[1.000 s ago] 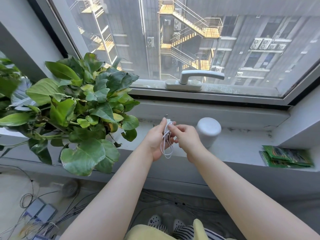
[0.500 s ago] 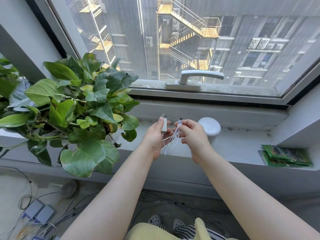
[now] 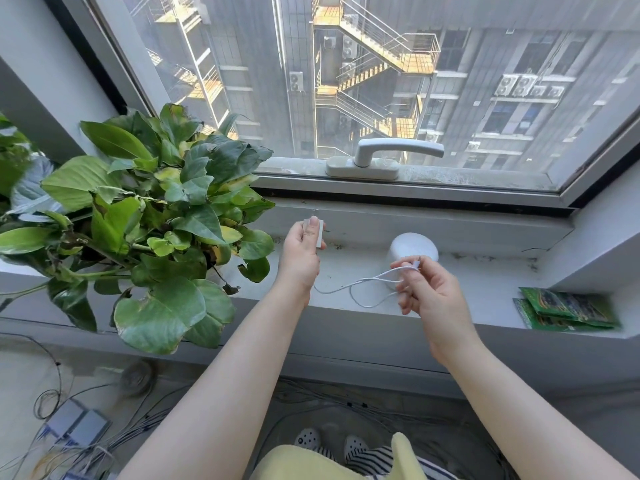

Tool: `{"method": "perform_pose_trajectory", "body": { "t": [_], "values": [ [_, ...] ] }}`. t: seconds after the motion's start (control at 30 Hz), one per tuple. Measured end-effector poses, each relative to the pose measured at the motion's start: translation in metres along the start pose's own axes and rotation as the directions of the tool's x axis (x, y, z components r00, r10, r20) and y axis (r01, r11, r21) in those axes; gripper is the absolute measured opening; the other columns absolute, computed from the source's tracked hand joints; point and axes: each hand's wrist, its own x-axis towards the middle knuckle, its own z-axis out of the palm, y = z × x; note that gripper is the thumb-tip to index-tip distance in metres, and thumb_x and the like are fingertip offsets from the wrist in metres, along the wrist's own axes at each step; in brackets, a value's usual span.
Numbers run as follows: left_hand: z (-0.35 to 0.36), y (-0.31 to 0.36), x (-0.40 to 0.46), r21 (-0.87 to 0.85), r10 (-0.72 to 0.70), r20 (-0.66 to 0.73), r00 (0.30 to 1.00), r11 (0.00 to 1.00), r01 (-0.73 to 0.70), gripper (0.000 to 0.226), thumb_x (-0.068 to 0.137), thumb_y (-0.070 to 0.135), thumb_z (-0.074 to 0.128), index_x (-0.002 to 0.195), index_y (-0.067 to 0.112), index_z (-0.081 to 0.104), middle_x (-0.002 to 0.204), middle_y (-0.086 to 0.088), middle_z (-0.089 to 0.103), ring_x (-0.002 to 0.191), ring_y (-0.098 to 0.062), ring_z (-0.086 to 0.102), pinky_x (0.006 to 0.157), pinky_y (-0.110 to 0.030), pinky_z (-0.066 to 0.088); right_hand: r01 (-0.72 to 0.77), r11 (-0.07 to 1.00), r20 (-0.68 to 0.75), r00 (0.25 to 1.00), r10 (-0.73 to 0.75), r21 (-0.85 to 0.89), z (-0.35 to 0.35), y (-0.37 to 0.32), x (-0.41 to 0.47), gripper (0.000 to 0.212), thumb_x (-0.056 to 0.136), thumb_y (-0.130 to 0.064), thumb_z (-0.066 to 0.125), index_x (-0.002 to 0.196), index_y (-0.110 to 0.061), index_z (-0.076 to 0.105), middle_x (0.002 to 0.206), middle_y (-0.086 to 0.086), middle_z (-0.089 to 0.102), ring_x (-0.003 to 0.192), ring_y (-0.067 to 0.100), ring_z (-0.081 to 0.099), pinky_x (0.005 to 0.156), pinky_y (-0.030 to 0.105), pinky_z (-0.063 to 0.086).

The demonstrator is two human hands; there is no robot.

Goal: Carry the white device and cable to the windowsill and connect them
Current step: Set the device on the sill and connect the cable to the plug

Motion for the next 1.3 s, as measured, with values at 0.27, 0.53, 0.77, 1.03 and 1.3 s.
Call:
{"method": "perform_pose_trajectory", "body": {
  "t": [0.27,0.53,0.77,1.03,1.3],
  "values": [
    [0.006,0.006,-0.008,0.154,0.060,0.057,0.997,0.986,-0.068,0.036,0.096,0.047,0.041,0.095,0.013,0.051,0.079,0.003,0.051,0.052,-0.010,0.032,0.050,-0.026,0.027,-0.075,0.997,-0.038,0.997,0.074,-0.019,-0.016,-0.011,-0.004,0.013,0.095,-0.012,0.050,0.089,-0.012,0.061,0.042,-0.011,0.033,0.038,0.005,0.025,0.038,0.014,0.021],
    [0.009,0.024,-0.034,0.074,-0.067,0.493,0.868,0.997,0.035,0.023,0.085,0.033,0.066,0.091,0.018,0.050,0.078,0.007,0.063,0.044,-0.004,0.031,0.046,-0.014,0.029,-0.173,0.985,0.069,0.983,0.172,0.006,0.011,-0.027,0.007,0.015,0.096,-0.012,0.049,0.088,-0.014,0.061,0.040,-0.012,0.036,0.037,0.003,0.028,0.039,0.015,0.022],
    [0.005,0.030,-0.028,0.099,-0.102,0.428,0.898,0.993,0.066,0.027,0.078,0.012,0.074,0.081,0.018,0.048,0.057,0.011,0.052,0.045,-0.004,0.037,0.047,-0.017,0.029,-0.165,0.986,0.071,0.984,0.166,-0.014,0.030,-0.033,0.024,0.008,0.093,-0.011,0.054,0.098,-0.011,0.061,0.043,-0.010,0.046,0.040,0.004,0.038,0.041,0.014,0.030],
    [-0.005,0.030,-0.014,-0.058,-0.073,0.149,0.986,0.995,0.082,0.027,0.082,0.011,0.071,0.078,0.019,0.046,0.056,0.010,0.051,0.034,0.000,0.030,0.038,-0.015,0.025,-0.298,0.945,0.239,0.916,0.323,-0.137,0.013,-0.036,0.013,0.021,0.088,-0.014,0.064,0.108,-0.014,0.059,0.045,-0.005,0.054,0.047,0.012,0.061,0.054,0.020,0.050],
    [-0.007,0.029,-0.010,0.056,-0.027,0.169,0.985,0.998,0.018,0.026,0.084,0.013,0.068,0.076,0.019,0.044,0.042,0.016,0.056,0.038,0.000,0.040,0.044,-0.018,0.027,-0.149,0.946,0.216,0.952,0.216,-0.286,-0.027,-0.052,0.009,0.027,0.090,-0.021,0.058,0.067,-0.008,0.061,0.045,-0.008,0.032,0.043,0.009,0.024,0.047,0.022,0.018]
  ]
}}
